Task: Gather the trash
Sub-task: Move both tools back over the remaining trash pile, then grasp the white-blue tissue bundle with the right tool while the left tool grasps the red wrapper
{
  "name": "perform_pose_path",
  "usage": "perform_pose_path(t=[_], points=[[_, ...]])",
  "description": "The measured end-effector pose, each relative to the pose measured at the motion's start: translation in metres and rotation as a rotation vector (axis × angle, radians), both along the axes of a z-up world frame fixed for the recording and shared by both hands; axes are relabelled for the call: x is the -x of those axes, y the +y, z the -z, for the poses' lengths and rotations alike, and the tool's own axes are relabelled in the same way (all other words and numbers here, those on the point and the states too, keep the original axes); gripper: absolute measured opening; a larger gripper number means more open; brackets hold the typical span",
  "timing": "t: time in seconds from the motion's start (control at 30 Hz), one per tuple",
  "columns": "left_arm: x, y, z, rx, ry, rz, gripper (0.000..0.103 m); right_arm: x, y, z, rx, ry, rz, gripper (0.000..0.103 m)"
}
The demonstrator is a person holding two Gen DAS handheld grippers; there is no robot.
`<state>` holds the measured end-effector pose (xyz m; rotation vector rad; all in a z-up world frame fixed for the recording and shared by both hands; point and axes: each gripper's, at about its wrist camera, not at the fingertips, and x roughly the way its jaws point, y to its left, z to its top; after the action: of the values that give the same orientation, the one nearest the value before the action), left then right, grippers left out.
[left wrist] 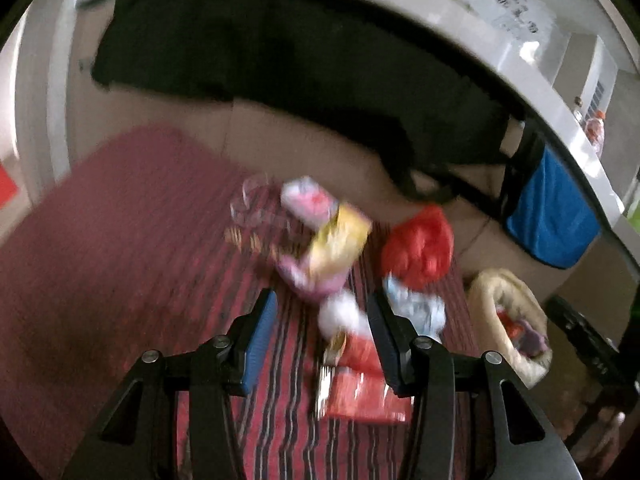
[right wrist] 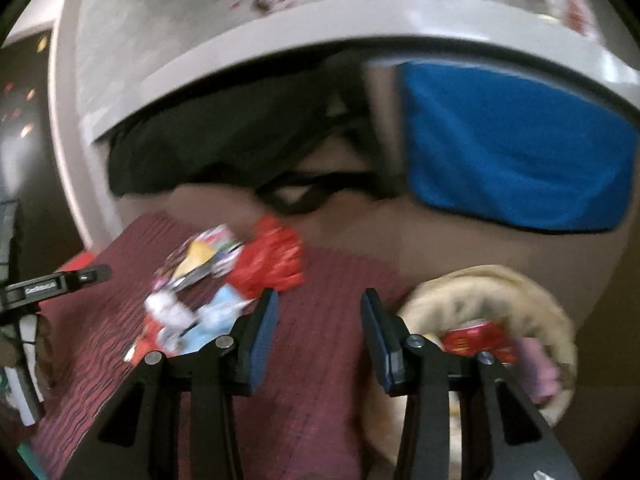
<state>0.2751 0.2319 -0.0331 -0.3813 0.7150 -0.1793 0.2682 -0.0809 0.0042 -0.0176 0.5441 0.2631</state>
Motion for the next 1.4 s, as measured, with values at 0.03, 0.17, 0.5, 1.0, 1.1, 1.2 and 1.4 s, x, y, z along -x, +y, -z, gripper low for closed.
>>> perform_pose_path(t=[0.03,0.17,0.5,1.0,1.1,1.2,1.4], points=[[-0.001,0.0,0.009,0.027,0.03,0.031,0.048,-0.002,0.01,0.004,0.01,0.011,-0.019,0.035],[-0.011,-0.009,0.034,0.079,0.101,0.165,0.048,-0.007,0.029,0.017,0.013,0.051,-0.06,0.035],[-0.05,-0.009,0.056,0.293,0.208,0.255,0.048,0.004,0.02,0.043,0.025,0.131,-0.086,0.035],[0.01,0.005,-0.007,-0.022,-0.003,0.1,0.004,-0.013,0.055,0.051,0.002,0.211,-0.182,0.035],[0.018,0.028,-0.007,-0.022,-0.003,0.072,0.004,-0.036,0.07,0.053,-0.028,0.239,-0.187,0.037],[0.019,0.042,0.002,-0.003,0.022,0.062,0.004,-0.062,0.089,0.063,-0.017,0.279,-0.189,0.037],[0.019,0.054,0.024,0.059,0.054,0.077,0.005,-0.092,0.109,0.086,-0.006,0.345,-0.176,0.037]])
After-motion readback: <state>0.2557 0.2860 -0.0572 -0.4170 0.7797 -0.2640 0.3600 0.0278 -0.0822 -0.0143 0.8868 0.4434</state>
